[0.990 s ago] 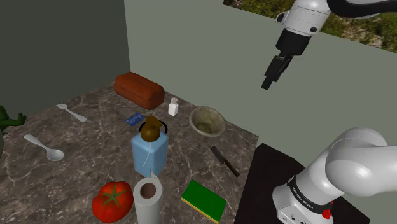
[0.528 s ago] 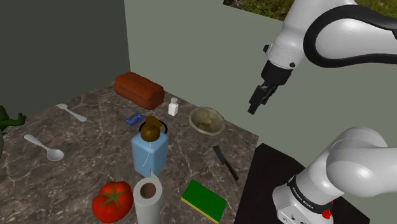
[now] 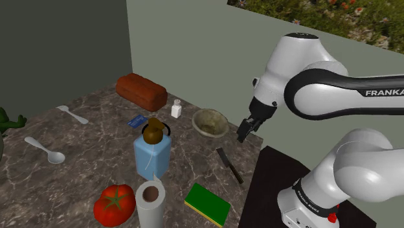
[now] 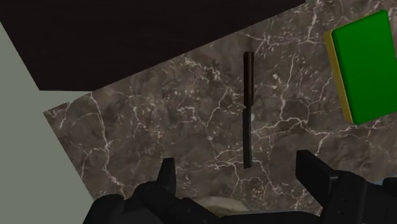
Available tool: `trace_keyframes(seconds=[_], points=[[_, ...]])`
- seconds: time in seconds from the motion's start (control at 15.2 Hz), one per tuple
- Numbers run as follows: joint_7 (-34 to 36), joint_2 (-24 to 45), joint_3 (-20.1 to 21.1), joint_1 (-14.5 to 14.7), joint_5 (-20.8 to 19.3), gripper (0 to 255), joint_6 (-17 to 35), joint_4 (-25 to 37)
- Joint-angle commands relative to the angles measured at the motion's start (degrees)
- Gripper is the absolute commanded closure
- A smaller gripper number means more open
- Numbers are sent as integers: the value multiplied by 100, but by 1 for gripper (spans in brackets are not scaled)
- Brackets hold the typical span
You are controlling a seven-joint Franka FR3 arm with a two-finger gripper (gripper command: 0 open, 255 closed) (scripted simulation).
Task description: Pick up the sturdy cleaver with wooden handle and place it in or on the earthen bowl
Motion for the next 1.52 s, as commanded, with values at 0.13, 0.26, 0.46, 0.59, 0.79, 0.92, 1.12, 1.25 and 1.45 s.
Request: trace_keyframes(seconds=[0.13, 0.26, 0.46, 0.59, 0.79, 0.92, 1.12, 1.25, 1.45], points=[[464, 567, 496, 186, 373, 0, 970, -387], [703, 993, 761, 253, 543, 0, 1523, -513], [1032, 1677, 1127, 277, 708, 0, 2298, -601], [1041, 1914, 1189, 242, 717, 0, 2575, -644], [1066, 2296, 1288, 167, 706, 0, 3003, -692], [1094, 2568, 1360, 98, 675, 0, 3297, -715], [1105, 2649, 1381, 76, 661, 0, 3383, -720], [1105, 2649, 1381, 76, 660, 0, 3383, -720], [1105, 2647, 1380, 77, 661, 0, 3380, -720]])
